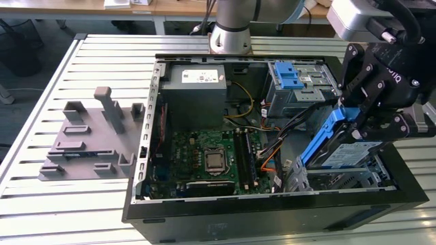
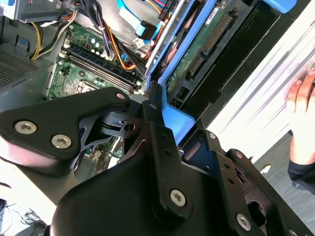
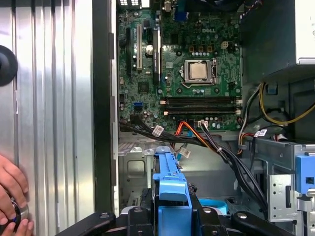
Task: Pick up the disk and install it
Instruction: 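Insert the disk into the insertion slot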
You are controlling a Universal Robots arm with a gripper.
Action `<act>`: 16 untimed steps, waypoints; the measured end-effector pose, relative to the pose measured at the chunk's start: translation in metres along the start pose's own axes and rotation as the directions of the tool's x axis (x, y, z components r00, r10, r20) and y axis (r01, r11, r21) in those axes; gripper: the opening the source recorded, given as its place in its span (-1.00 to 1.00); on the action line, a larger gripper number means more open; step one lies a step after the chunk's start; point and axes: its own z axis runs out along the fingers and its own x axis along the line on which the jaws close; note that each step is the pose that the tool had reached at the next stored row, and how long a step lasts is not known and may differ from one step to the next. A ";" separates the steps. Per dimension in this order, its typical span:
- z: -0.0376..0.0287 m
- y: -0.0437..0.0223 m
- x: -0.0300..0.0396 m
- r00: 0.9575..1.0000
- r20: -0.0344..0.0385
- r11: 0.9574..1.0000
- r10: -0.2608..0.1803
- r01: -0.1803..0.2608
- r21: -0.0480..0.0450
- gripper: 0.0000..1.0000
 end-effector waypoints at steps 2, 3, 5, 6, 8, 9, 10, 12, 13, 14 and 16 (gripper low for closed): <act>0.0015 0.0000 0.0001 1.000 0.000 1.000 0.000 0.000 0.000 -0.26; 0.0023 0.0000 0.0001 1.000 0.000 1.000 0.000 0.000 0.000 -0.26; 0.0039 0.0000 0.0001 1.000 0.000 1.000 0.000 0.000 0.000 -0.26; 0.0046 -0.0001 0.0002 1.000 0.000 1.000 0.000 0.000 0.000 -0.26; 0.0062 -0.0001 0.0002 1.000 0.000 1.000 0.000 0.000 0.000 -0.26; 0.0069 -0.0001 0.0003 1.000 0.000 1.000 0.000 0.000 0.000 -0.26; 0.0075 -0.0001 0.0003 1.000 0.000 1.000 0.000 0.000 0.000 -0.26; 0.0090 -0.0001 0.0003 1.000 0.000 1.000 0.000 0.000 0.000 -0.26; 0.0098 -0.0001 0.0003 1.000 0.000 1.000 0.000 0.000 0.000 -0.26; 0.0105 -0.0002 0.0004 1.000 0.000 1.000 0.000 0.000 0.000 -0.26; 0.0119 -0.0002 0.0004 1.000 0.000 1.000 0.000 0.000 0.000 -0.26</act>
